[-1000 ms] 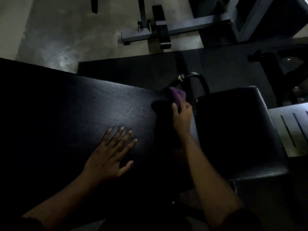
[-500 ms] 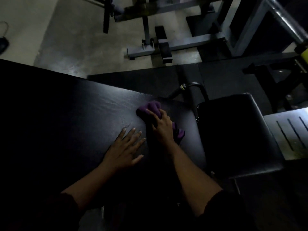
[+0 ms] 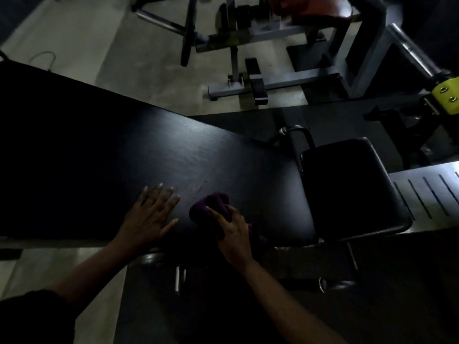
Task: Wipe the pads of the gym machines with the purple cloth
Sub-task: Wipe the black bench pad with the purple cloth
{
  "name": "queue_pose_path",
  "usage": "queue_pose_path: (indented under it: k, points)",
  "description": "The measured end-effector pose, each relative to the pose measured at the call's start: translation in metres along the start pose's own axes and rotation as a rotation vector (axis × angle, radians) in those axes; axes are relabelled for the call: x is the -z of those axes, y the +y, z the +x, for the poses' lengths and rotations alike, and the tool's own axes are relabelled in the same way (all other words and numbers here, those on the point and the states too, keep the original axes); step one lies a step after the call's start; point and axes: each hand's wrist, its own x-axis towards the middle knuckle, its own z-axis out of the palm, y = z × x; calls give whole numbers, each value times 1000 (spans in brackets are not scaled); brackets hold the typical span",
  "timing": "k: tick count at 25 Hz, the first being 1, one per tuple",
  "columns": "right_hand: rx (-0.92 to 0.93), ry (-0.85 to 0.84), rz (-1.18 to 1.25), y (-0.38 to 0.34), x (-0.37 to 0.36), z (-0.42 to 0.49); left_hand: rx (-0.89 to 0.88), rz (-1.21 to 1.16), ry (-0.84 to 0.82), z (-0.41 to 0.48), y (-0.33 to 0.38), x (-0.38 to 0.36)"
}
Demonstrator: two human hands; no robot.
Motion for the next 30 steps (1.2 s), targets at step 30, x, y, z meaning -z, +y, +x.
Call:
queue_pose_path:
  k: [30]
  points:
    - [-59, -136, 129, -36, 69, 6, 794, -1197, 528, -113, 143, -7]
